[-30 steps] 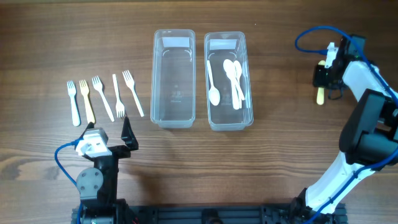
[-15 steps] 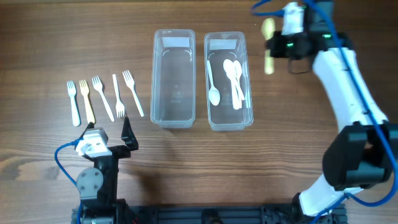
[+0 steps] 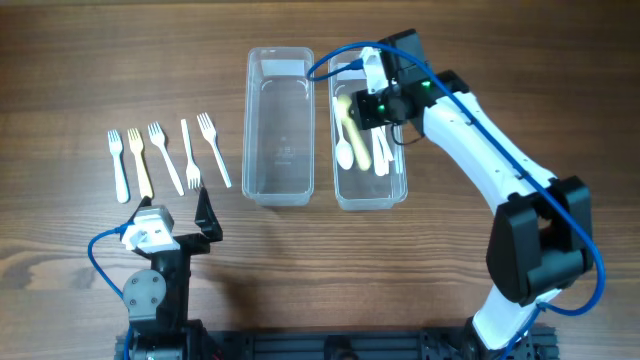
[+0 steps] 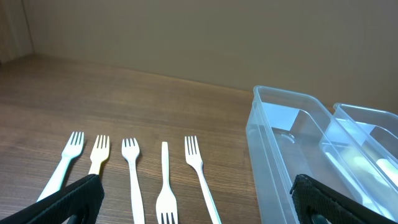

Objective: Pack container

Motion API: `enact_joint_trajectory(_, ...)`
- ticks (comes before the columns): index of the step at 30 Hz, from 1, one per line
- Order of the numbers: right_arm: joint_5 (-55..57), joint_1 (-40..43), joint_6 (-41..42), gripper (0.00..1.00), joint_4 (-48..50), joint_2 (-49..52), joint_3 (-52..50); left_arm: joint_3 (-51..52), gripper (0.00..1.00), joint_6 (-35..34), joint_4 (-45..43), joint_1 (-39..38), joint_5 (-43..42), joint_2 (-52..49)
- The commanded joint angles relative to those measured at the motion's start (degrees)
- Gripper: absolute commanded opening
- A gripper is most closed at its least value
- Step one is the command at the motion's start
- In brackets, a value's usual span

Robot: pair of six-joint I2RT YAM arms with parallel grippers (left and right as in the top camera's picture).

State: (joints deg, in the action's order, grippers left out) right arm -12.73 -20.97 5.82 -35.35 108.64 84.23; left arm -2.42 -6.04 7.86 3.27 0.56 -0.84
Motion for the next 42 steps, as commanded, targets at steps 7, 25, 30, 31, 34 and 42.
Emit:
enact_joint_trajectory(7,15.28,6.34,1.62,0.50,-4.44,-0.66,16.44,0.37,1.00,1.33,-0.15,-0.44,-0.52,0.35)
enact_joint_trajectory(25,21.94,22.45,-2.80,1.00,-10.71,-0.11,18.45,0.37,1.00,1.33,-0.15,-0.44,-0.52,0.35)
enact_joint_trajectory(30,21.94,22.45,-2.80,1.00,-10.69,-0.11,18.45,0.37,1.00,1.33,-0.15,-0.44,-0.52,0.35)
enact_joint_trajectory(31,21.94,22.45,-2.78,1.00,-10.71,-0.11,18.45,0.37,1.00,1.33,-0.15,-0.44,-0.52,0.35)
enact_joint_trajectory(34,21.94,22.45,-2.80,1.00,-10.71,-0.11,18.45,0.37,1.00,1.33,-0.17,-0.44,0.13,0.35)
enact_joint_trajectory(42,21.94,22.45,-2.80,1.00,-10.71,-0.11,18.45,-1.03,1.00,0.57,-3.41,-0.42,-0.09,0.04)
